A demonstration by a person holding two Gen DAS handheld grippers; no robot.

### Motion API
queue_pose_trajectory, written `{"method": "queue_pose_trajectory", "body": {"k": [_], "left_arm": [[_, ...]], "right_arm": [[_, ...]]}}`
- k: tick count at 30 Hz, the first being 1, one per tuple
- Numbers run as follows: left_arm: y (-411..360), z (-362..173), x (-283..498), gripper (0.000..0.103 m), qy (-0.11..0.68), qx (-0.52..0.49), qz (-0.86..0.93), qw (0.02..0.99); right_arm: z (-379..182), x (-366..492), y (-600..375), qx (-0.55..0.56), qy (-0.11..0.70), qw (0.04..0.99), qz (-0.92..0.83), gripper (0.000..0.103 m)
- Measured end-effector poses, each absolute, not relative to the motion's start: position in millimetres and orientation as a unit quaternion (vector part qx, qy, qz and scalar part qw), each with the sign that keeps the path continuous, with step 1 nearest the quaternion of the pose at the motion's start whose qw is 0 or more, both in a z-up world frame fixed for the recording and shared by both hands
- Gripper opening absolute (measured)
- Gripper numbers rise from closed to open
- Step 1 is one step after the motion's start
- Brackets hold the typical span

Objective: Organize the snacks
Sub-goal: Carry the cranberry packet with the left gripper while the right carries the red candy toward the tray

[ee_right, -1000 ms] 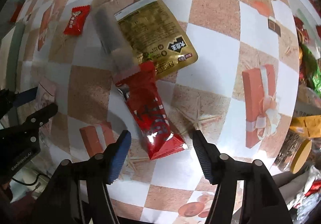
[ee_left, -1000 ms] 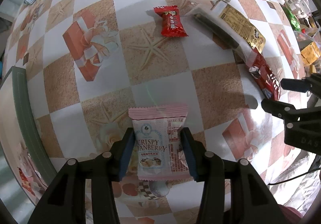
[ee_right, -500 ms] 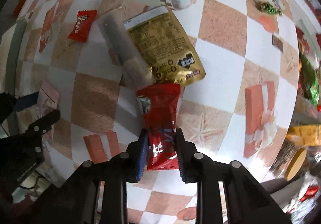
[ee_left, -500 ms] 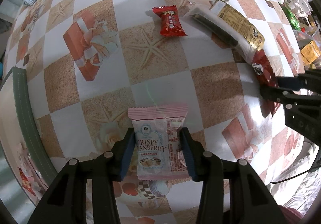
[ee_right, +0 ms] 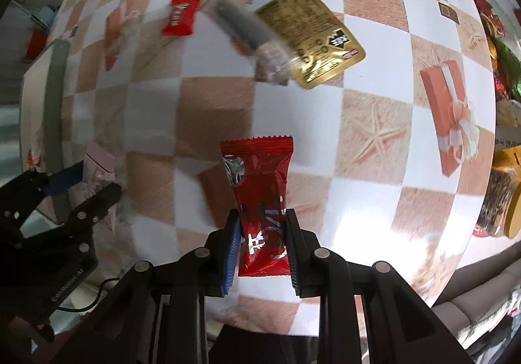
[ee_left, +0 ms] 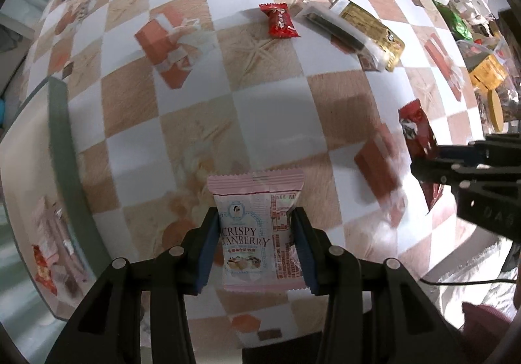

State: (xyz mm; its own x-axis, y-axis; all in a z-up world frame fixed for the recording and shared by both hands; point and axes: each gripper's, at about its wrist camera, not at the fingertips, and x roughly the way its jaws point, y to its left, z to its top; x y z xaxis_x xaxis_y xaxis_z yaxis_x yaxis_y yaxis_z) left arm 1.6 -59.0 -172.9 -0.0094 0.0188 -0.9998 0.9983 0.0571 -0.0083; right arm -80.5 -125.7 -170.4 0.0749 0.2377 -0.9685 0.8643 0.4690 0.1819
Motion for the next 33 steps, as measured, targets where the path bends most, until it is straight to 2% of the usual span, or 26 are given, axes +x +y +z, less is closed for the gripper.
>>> {"method": "queue_pose_trajectory", "body": {"k": [12,19,33], "left_arm": [[-11,-130,48,0.048,0.523,0.46,-0.473,0.54],[12,-107,89,0.048,0.527,0.43,-0.457,0.574],[38,-94,150,0.048,0.545,0.37,-0.408,0.632]], "right_arm": [[-133,-51,-97,0.431,0.617,0.601,-0.27,0.028],[-129,-24,-87,0.408,0.621,0.618,-0.255,0.028],[-101,66,-68,0.34,0.633,0.665,-0.204,0.028]]}}
